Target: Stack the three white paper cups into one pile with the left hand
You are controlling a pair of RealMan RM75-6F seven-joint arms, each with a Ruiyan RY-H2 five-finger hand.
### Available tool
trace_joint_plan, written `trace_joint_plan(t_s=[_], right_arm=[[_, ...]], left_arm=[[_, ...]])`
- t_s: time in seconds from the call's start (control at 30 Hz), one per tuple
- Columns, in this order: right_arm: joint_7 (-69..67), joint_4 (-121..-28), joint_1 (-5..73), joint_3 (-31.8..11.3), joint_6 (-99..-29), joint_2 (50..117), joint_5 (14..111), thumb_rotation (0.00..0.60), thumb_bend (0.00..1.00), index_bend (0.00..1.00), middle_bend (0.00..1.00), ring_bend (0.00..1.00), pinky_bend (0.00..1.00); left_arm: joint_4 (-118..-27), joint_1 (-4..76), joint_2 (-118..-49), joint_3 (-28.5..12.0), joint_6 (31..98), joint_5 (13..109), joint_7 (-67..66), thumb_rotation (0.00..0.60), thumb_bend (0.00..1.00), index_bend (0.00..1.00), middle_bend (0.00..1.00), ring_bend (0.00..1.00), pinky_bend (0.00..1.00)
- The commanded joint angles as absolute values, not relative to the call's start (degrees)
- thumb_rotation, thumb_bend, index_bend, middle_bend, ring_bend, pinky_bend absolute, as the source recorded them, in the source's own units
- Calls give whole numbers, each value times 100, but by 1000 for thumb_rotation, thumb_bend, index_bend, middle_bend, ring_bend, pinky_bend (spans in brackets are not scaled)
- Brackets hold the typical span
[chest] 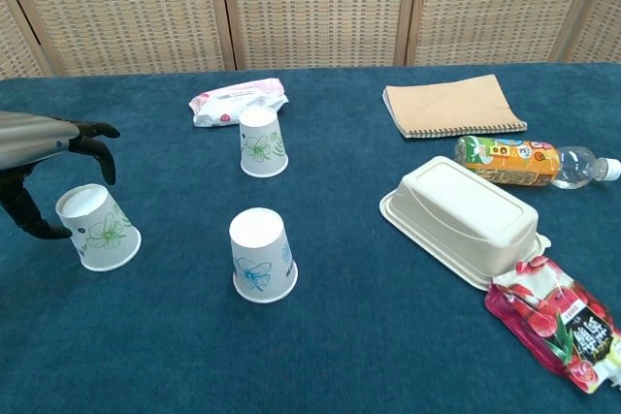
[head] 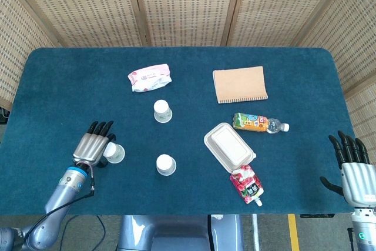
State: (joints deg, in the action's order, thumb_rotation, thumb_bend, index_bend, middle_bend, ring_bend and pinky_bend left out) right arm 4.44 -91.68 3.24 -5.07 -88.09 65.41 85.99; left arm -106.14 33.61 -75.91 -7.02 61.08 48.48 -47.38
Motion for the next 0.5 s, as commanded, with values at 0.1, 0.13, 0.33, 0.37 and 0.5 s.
trace_joint_plan(t_s=[0.1,0.13,0.33,0.37,0.5], right_arm=[[444,-9168,324,-507,-8809,6541,8599,600,56,0,0,0,0],[444,-9168,324,-508,-8809,6541,8599,600,56,0,0,0,0],[444,-9168,324,-508,-8808,6541,8599,600,55,0,0,0,0],[444,-9168,324,-508,-8808,6541,8599,600,55,0,0,0,0],[444,-9168,324,-508,-8808,6541,8599,600,56,0,0,0,0]], left_arm=[[-10680,3501,-7642,-585,6256,4663,-4999,600,409,313,0,0,0],[-10703,3529,-7632,-554,6299,4637,-5079,600,417,322,0,0,0],[-10719,3603,-7681,-477,6425,4570,-5129,600,426,400,0,0,0],[-10718,3610,-7688,-466,6435,4579,-5122,600,426,401,0,0,0],[-10794,3590,-7674,-472,6519,4756,-4921,600,424,401,0,0,0]])
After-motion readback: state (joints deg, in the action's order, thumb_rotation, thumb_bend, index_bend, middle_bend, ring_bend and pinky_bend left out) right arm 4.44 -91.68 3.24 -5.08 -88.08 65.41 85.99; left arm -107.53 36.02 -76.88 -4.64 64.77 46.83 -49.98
